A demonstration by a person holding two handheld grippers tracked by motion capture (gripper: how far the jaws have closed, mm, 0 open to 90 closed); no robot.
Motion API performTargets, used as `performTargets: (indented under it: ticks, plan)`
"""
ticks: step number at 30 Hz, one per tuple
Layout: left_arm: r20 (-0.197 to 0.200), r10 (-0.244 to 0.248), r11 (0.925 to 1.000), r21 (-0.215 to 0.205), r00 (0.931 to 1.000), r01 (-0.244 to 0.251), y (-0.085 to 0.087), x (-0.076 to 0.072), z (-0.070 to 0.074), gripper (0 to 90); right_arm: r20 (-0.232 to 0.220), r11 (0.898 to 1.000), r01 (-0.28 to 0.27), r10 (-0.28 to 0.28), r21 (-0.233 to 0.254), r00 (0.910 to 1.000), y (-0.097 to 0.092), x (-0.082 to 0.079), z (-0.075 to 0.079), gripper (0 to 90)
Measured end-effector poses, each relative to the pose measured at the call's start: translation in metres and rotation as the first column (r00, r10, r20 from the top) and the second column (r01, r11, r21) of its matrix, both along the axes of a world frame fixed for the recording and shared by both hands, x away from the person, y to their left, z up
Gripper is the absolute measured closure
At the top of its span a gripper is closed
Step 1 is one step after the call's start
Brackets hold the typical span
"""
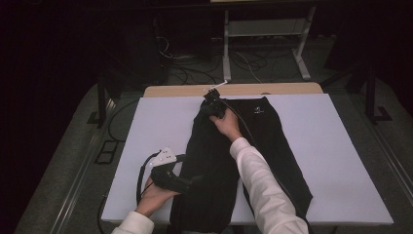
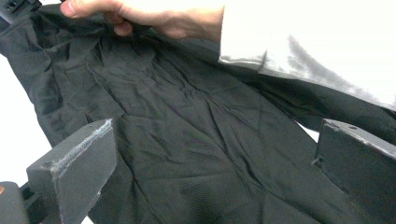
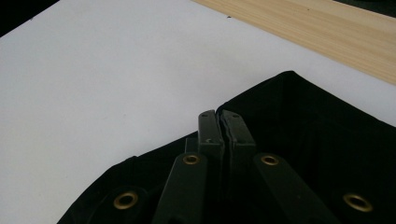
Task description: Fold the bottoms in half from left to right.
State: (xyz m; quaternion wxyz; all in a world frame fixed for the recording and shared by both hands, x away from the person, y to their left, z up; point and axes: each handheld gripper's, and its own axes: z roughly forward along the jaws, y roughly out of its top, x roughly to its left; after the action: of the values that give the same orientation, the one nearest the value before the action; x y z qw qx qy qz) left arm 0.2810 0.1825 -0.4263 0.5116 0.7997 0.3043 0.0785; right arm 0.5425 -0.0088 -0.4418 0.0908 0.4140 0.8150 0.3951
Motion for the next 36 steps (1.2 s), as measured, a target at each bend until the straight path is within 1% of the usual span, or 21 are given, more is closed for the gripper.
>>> performTargets:
  ticks: [1,5,7,12,15,18,22,25,31,36]
  plan:
    - [0.000,0.000,1.0000,0.000,1.0000,0.000,0.000,0.000,0.000,0.0,0.000,1.000,0.000,0.000,0.000,1.0000,0.000,0.000,0.000,86.1]
    - [-0.016,0.003,0.9996,0.028,0.9999,-0.003,0.001,-0.002,0.004,0.0,0.008,1.000,0.000,0.000,0.002,1.0000,-0.002,-0.003,0.002,86.1]
    - [-0.020,0.013,0.9992,0.038,0.9997,-0.012,0.003,-0.003,0.005,0.0,0.003,1.000,0.004,-0.004,0.015,1.0000,-0.003,-0.004,0.002,86.1]
    - [-0.039,0.024,0.9970,0.074,0.9990,-0.021,0.009,-0.006,0.005,0.0,0.005,1.000,0.013,-0.013,0.020,0.9999,-0.004,-0.007,0.003,86.1]
    - [-0.041,0.026,0.9961,0.086,0.9988,-0.022,0.010,-0.008,0.007,0.0,0.008,0.999,0.018,-0.018,0.029,0.9998,-0.006,-0.008,0.005,86.1]
    - [-0.034,0.019,0.9949,0.100,0.9992,-0.016,0.010,-0.009,0.010,0.0,0.014,0.999,0.028,-0.028,0.031,0.9995,-0.008,-0.008,0.006,86.1]
    - [-0.035,0.013,0.9936,0.112,0.9993,-0.009,0.010,-0.011,0.013,0.0,0.017,0.999,0.035,-0.035,0.036,0.9992,-0.011,-0.009,0.008,86.1]
    - [-0.042,0.008,0.9915,0.130,0.9991,-0.003,0.011,-0.013,0.013,0.0,0.020,0.999,0.038,-0.039,0.038,0.9991,-0.013,-0.010,0.010,86.1]
    - [-0.069,0.003,0.9895,0.144,0.9976,0.007,0.016,-0.015,0.010,0.0,0.031,0.998,0.044,-0.045,0.037,0.9985,-0.017,-0.012,0.012,86.1]
    - [-0.086,-0.001,0.9880,0.154,0.9963,0.014,0.020,-0.020,0.008,0.0,0.027,0.998,0.042,-0.043,0.036,0.9987,-0.018,-0.014,0.011,86.1]
